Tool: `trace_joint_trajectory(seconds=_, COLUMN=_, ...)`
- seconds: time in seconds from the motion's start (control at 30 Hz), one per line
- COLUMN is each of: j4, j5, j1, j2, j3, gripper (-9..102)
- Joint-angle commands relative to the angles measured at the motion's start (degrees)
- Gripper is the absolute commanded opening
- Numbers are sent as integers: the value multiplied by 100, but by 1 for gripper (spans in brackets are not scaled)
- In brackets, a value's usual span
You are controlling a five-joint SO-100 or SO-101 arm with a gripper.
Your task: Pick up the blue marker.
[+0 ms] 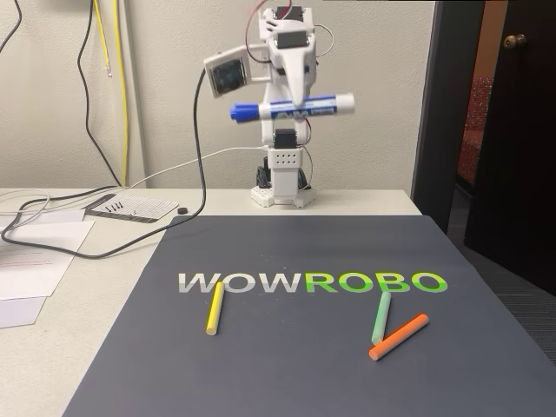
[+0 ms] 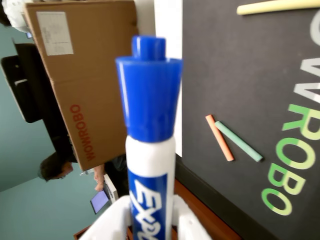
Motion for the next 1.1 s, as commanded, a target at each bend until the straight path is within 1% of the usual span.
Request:
trace_joint_trajectory(seconds=0.0, j4=-185, j5=-53, j1=-35, j2=729, j3=457, gripper=4)
trace_joint_trajectory(seconds=0.2, j4=-237, j5=-62, j1=-132, j2=1793, j3=1494, gripper=4)
trace_joint_trajectory(seconds=0.33, j4=-545, j5=-35, j1=-176, j2=2584, j3=2408, gripper=4)
trace_joint_trajectory(seconds=0.43, j4=-949, j5=-79, j1=-211, j2=3287, j3=3278, gripper=4)
trace_joint_trajectory(seconds=0.53, j4=-1046, j5=-149, j1=-114, j2=3850, j3=3806, gripper=4)
trace_joint_trajectory(seconds=1.07, j4=-826, j5=-26, j1=123, j2=4544, j3=4069, gripper=4)
